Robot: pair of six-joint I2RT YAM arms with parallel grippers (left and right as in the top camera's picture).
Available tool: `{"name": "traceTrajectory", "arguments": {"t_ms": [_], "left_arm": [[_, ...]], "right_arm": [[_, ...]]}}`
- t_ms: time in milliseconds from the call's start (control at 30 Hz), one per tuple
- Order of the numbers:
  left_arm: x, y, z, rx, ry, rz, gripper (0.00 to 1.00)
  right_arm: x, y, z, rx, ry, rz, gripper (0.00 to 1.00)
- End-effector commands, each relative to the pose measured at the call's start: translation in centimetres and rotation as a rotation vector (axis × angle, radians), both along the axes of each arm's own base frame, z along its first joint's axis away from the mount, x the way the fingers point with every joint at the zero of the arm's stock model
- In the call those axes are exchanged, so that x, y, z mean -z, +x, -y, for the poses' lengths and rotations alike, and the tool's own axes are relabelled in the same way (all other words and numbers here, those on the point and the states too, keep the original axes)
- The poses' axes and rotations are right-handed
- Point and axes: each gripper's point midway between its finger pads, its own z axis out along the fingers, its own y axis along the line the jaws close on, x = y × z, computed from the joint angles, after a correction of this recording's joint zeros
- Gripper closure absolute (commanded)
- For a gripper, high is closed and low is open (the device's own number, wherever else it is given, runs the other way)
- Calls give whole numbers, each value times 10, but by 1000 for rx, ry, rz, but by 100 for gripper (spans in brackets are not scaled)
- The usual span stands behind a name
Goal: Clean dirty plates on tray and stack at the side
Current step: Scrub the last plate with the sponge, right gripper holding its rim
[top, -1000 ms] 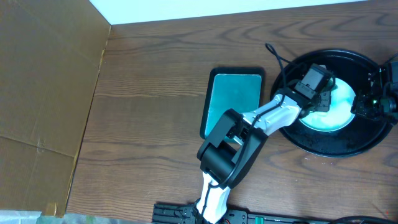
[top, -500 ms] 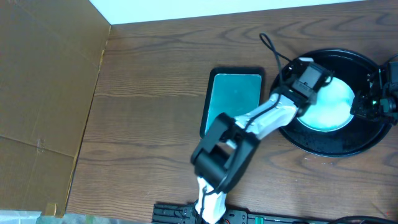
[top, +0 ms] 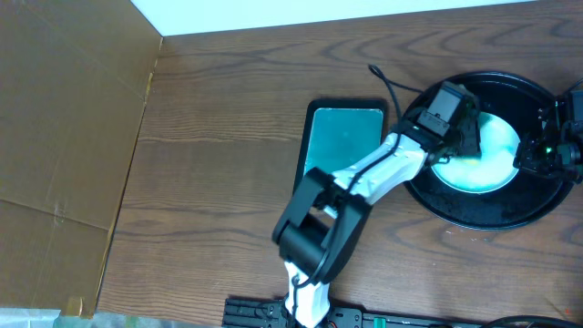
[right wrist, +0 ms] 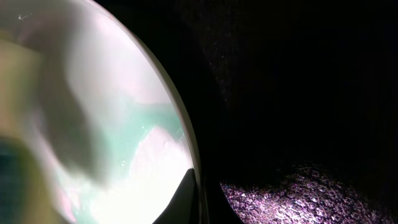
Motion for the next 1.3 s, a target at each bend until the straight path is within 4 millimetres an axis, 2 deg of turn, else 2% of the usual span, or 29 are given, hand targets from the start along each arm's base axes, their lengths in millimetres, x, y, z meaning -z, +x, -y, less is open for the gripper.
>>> {"name": "traceTrajectory", "arguments": {"t_ms": [0,67,200,267,367,467,533,667,767,833,1000,1067,1267], "left_arm": [[26,-20,2,34,2,-115,92],[36,-24,-8,60,65,-117,92],[49,-9,-57,-43,295,-58,93],[49,2,-81,-108,395,-13,92],[45,17,-105,-139,492,50,93],[40,31,-124,-185,544,94,93],[34,44,-129,-224,539,138,93],[16,68,-116,-264,455,243,93],[0,76,-98,-255,365,282,93],[-3,71,-79,-244,244,230,93],[-3,41,-28,-184,-58,12,93],[-3,33,-17,-161,-97,-26,93],[-5,21,8,-104,-106,-2,93]], "right_arm": [[9,-3,8,22,-39,-28,99],[9,-3,8,22,-39,-28,99],[9,-3,8,22,-39,-28,99],[9,-3,8,22,-39,-28,99],[9,-3,8,22,-39,-28,99],[9,-3,8,22,-39,-28,99],[9,-3,8,22,-39,-27,99],[9,-3,8,22,-39,-27,99],[9,-4,8,22,-39,-30,99],[9,-4,8,22,-39,-32,99],[9,-3,8,22,-39,-28,99],[9,-3,8,22,-39,-25,99],[9,-2,8,22,-38,-24,99]]}}
